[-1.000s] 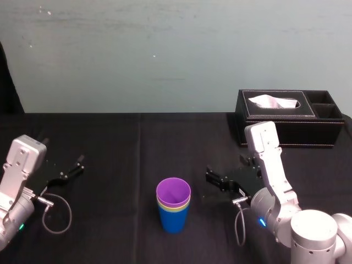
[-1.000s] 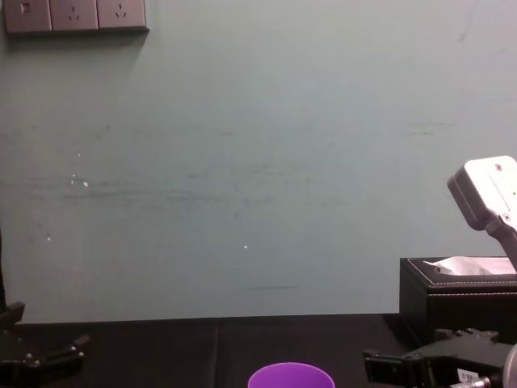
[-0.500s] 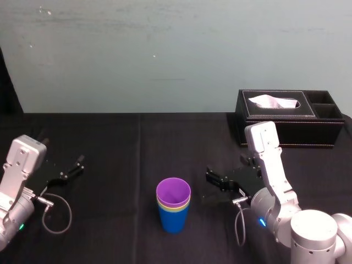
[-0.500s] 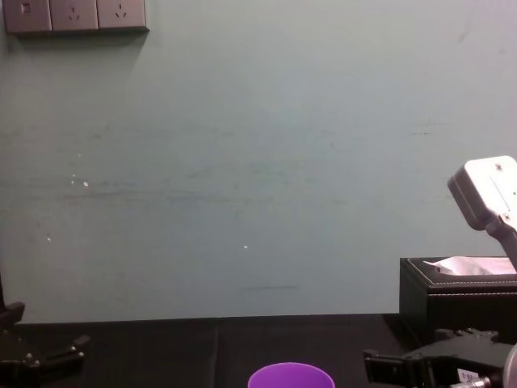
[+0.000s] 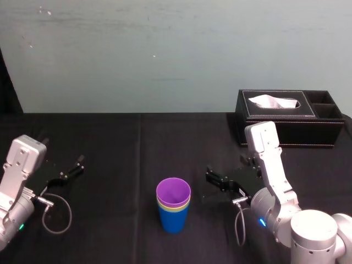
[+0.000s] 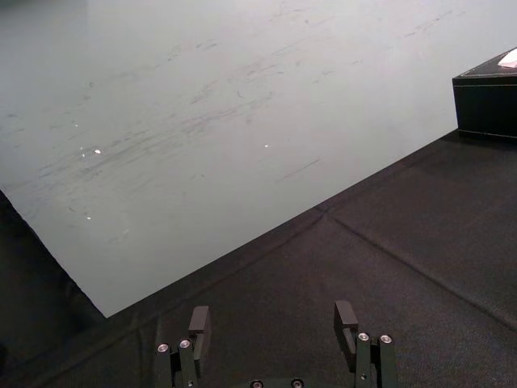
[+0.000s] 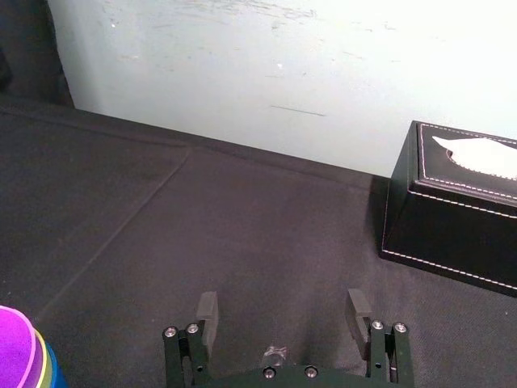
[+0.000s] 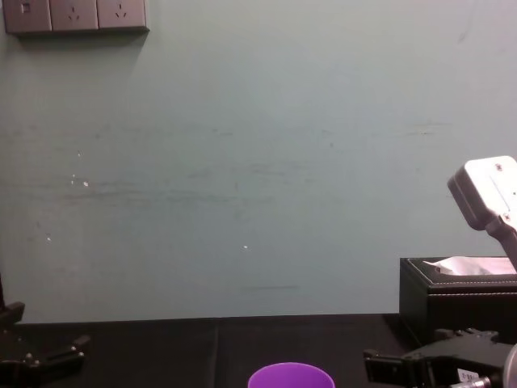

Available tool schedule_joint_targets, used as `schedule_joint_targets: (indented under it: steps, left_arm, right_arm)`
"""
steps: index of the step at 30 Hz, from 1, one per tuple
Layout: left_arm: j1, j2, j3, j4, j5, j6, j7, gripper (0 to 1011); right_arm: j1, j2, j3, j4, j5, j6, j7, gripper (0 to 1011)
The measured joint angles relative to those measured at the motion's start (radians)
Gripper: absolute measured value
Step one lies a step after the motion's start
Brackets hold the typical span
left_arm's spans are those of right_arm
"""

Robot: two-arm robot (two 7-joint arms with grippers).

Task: Stack the three plastic cups sequentially using one hand.

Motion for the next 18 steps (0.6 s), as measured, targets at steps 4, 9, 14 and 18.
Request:
schedule_joint_targets:
  steps: [4, 9, 14, 18]
  left_arm:
    - [0.000, 0.000, 0.000, 0.000, 0.000, 0.000, 0.000, 1000]
    - [0.000, 0.000, 0.000, 0.000, 0.000, 0.000, 0.000, 1000]
    - [0.000, 0.000, 0.000, 0.000, 0.000, 0.000, 0.000, 1000]
    - [0.000, 0.000, 0.000, 0.000, 0.000, 0.000, 0.000, 1000]
  right_arm:
    - [0.000, 0.000, 0.000, 0.000, 0.000, 0.000, 0.000, 1003]
    - [0.000, 0.000, 0.000, 0.000, 0.000, 0.000, 0.000, 1003]
    - [0.000, 0.000, 0.000, 0.000, 0.000, 0.000, 0.000, 1003]
    - [0.000, 0.000, 0.000, 0.000, 0.000, 0.000, 0.000, 1003]
